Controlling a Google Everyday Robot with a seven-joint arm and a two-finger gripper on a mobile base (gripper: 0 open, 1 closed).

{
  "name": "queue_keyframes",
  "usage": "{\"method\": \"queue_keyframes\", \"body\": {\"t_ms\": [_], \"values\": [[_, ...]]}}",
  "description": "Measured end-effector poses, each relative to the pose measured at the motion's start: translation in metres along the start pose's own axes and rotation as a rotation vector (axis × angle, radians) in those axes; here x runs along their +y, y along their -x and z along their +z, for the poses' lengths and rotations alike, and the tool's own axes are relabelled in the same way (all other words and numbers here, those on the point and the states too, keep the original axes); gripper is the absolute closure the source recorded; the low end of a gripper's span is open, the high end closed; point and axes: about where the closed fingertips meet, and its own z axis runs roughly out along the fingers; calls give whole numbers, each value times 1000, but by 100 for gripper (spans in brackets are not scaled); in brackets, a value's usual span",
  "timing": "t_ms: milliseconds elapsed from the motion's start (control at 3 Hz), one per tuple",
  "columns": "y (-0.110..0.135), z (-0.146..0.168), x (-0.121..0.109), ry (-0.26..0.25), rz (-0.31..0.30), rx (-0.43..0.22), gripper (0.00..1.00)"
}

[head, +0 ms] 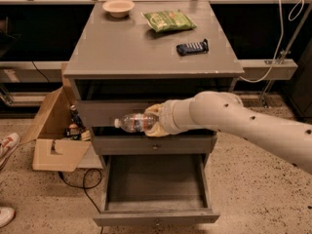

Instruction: Pick water bottle from bottom drawer and place on counter

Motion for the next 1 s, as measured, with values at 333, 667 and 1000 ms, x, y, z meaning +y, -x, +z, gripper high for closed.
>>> {"method": "queue_keyframes", "body": {"t_ms": [333, 667, 1000], "values": [[83, -42, -73, -108, -54, 73, 100], [84, -43, -75, -118, -47, 67, 100], [86, -42, -87, -159, -7, 29, 100]]}}
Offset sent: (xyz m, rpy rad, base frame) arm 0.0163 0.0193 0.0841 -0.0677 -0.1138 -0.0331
